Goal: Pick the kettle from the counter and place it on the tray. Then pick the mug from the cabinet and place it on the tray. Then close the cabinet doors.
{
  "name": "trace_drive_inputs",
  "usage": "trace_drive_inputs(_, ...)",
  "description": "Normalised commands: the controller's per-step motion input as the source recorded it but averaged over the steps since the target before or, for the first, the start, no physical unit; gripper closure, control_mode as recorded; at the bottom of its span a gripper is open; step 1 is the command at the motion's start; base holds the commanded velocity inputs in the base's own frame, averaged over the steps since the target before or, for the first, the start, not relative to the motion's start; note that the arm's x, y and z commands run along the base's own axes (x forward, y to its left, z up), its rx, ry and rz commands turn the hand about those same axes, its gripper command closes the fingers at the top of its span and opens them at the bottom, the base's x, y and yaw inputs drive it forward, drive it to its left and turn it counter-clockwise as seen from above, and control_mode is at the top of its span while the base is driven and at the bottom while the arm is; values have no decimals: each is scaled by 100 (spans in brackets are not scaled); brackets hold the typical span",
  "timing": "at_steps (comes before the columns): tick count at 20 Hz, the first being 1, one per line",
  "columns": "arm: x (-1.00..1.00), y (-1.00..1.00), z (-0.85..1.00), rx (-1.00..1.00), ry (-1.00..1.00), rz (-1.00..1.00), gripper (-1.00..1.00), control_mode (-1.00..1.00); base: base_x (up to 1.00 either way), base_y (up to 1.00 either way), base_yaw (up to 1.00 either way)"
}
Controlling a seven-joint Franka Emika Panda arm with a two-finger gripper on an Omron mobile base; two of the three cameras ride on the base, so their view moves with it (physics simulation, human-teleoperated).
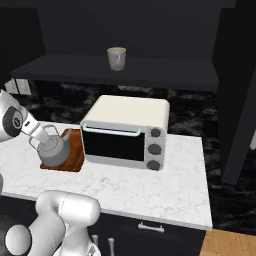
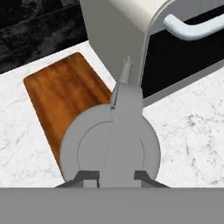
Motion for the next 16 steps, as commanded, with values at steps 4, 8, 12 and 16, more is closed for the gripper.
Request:
trace_drive_inputs(4, 51, 2, -24, -1, -11, 22, 100, -100, 0, 0, 0)
trace_drive_inputs(8, 61, 5, -13, -1, -12, 22, 100, -100, 0, 0, 0)
trace_drive_inputs(12, 64, 0, -9, 0, -1, 16, 100, -100, 0, 0, 0)
trace_drive_inputs(16, 67, 9, -11, 0, 5, 4, 100, -100, 0, 0, 0)
